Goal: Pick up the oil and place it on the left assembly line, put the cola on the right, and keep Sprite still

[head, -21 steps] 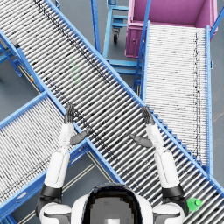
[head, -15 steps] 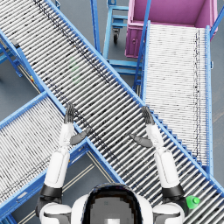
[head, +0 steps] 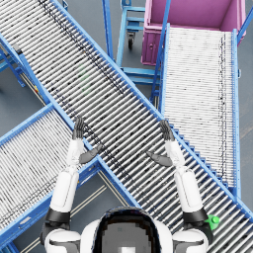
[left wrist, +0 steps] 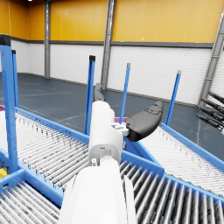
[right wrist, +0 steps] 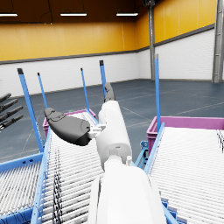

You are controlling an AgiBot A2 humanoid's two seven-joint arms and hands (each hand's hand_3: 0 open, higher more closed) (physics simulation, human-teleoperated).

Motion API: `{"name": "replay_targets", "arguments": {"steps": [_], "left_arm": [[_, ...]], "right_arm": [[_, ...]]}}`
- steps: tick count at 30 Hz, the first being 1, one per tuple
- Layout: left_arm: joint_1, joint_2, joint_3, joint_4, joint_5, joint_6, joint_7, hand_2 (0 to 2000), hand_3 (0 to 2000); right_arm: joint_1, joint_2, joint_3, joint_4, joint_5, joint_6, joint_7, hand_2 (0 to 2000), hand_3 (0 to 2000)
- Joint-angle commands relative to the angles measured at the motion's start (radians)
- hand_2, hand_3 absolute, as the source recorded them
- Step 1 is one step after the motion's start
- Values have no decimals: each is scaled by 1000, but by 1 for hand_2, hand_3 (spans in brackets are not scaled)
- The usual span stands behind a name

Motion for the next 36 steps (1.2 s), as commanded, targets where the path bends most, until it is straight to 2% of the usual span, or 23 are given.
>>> {"name": "replay_targets", "arguments": {"steps": [1, 36], "left_arm": [[0, 0, 0, 0, 0, 0, 0, 0, 0], [0, 0, 0, 0, 0, 0, 0, 0, 0]], "right_arm": [[0, 0, 0, 0, 0, 0, 0, 0, 0], [0, 0, 0, 0, 0, 0, 0, 0, 0]]}}
